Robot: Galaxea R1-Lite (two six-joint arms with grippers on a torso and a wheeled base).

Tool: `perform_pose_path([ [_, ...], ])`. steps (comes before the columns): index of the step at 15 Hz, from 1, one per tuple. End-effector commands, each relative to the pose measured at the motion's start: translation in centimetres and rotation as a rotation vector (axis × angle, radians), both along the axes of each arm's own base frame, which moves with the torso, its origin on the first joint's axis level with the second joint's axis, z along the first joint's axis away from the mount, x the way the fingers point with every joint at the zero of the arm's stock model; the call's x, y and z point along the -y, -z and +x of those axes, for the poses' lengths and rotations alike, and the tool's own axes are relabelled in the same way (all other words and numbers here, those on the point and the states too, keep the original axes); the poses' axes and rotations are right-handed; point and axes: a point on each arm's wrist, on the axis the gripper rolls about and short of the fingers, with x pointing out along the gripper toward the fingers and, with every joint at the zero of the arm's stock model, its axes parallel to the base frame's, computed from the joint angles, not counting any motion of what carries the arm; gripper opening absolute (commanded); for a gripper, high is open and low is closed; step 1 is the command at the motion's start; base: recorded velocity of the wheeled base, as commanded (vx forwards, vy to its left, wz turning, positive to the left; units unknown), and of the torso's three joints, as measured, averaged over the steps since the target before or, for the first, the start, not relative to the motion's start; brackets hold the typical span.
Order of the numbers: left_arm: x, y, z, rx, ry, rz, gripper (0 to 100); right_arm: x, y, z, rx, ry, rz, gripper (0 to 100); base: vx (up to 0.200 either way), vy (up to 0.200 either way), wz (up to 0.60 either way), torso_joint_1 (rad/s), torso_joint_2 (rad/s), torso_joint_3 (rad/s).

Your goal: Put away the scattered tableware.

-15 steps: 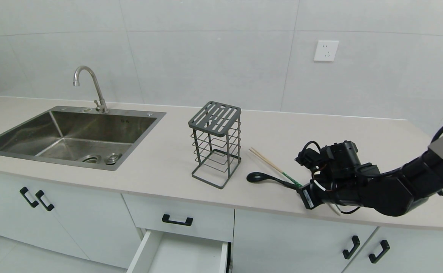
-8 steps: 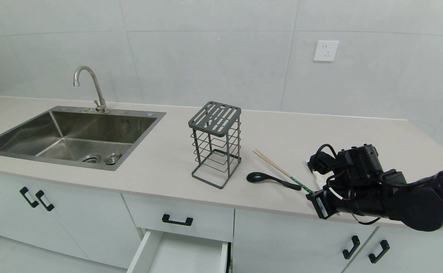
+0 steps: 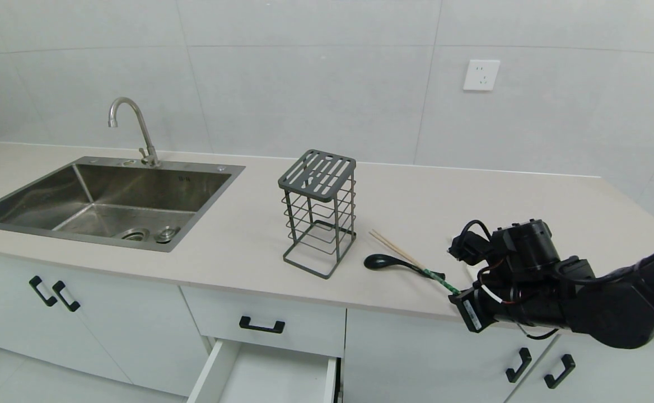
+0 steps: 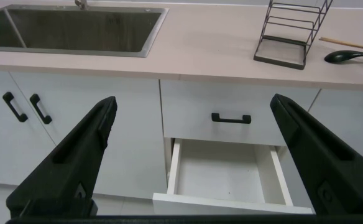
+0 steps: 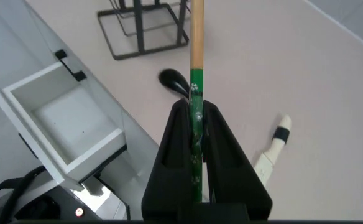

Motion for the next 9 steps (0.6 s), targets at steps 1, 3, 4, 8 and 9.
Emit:
perform_pose_path([
  [1, 0.00, -0.01, 0.01, -0.001, 0.000, 0.000, 100, -0.17, 1.05, 0.37, -0.028, 0.000, -0.013, 0, 0.000, 0.000, 0.00, 0.000, 0.00, 0.000],
  [3, 0.00, -0.01, 0.01, -0.001, 0.000, 0.000, 100, -0.14, 1.24, 0.42, -0.034, 0.002, -0.016, 0, 0.000, 0.000, 0.00, 0.000, 0.00, 0.000],
  [4, 0.00, -0.01, 0.01, -0.001, 0.000, 0.000, 100, -0.12, 1.32, 0.38, -0.038, 0.003, -0.019, 0, 0.000, 0.000, 0.00, 0.000, 0.00, 0.000],
  [8, 0.00, -0.01, 0.01, -0.001, 0.000, 0.000, 100, -0.12, 1.40, 0.34, -0.038, 0.010, -0.031, 0, 0.000, 0.000, 0.00, 0.000, 0.00, 0.000],
  [9, 0.00, -0.01, 0.01, -0.001, 0.000, 0.000, 100, -0.13, 1.39, 0.36, -0.038, 0.010, -0.031, 0, 0.000, 0.000, 0.00, 0.000, 0.00, 0.000],
])
